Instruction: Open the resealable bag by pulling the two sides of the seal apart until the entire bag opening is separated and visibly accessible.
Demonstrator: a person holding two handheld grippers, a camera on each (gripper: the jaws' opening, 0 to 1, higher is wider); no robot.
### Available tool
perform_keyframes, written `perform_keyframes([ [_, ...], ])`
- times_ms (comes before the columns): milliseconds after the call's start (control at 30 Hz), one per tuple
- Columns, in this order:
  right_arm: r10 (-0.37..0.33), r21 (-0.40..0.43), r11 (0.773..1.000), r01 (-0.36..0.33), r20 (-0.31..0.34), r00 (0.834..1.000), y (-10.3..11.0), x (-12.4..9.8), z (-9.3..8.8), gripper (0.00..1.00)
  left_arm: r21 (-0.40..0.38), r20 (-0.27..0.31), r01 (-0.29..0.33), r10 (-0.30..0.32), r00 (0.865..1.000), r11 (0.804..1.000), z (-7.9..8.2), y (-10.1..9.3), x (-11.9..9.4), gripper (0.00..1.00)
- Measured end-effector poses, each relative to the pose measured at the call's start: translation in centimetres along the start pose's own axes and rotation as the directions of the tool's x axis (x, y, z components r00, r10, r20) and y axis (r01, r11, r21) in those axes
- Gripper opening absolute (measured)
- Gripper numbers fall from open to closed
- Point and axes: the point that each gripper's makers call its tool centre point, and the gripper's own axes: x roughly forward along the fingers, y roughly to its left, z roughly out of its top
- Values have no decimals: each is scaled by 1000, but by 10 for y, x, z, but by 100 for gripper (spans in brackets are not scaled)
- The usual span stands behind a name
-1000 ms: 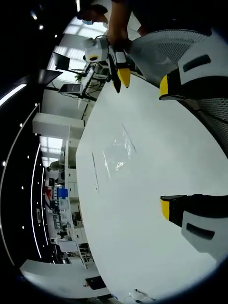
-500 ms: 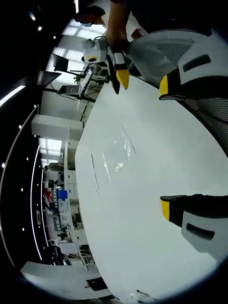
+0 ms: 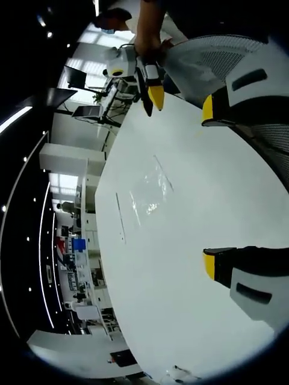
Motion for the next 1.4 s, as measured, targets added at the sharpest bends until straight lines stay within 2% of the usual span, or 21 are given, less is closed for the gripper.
perform_keyframes([
  [167, -4, 4, 1000, 4, 3, 1000, -2, 1, 0, 62, 5, -5, -9, 9, 1000, 1000, 0, 1, 1, 81],
  [233, -3, 5, 1000, 3, 2, 1000, -2, 1, 0, 62, 15, 5, -25, 25, 1000, 1000, 2, 4, 1, 80],
  [367, -4, 6, 1000, 4, 3, 1000, -2, 1, 0, 62, 8, 14, -21, 21, 1000, 1000, 6, 4, 2, 80],
  [467, -36, -9, 999, 36, 6, 999, -8, 0, 1, 64, 14, 14, -19, 18, 1000, 1000, 6, 6, 4, 80],
  [700, -31, -21, 999, 31, 2, 1000, -11, 3, 7, 64, 30, 29, -36, 35, 999, 999, 9, 11, 4, 84],
  [1000, -7, -57, 998, 6, -19, 1000, -10, 26, 12, 63, 20, 16, -31, 31, 999, 999, 5, 14, 7, 83],
  [1133, 9, -100, 995, -13, -41, 999, -8, 36, 15, 63, 35, 7, -38, 38, 999, 999, 5, 18, 10, 83],
  [1400, 28, -149, 988, -40, -79, 997, -6, 57, 20, 62, 28, 16, -34, 33, 999, 999, 9, 21, 12, 82],
])
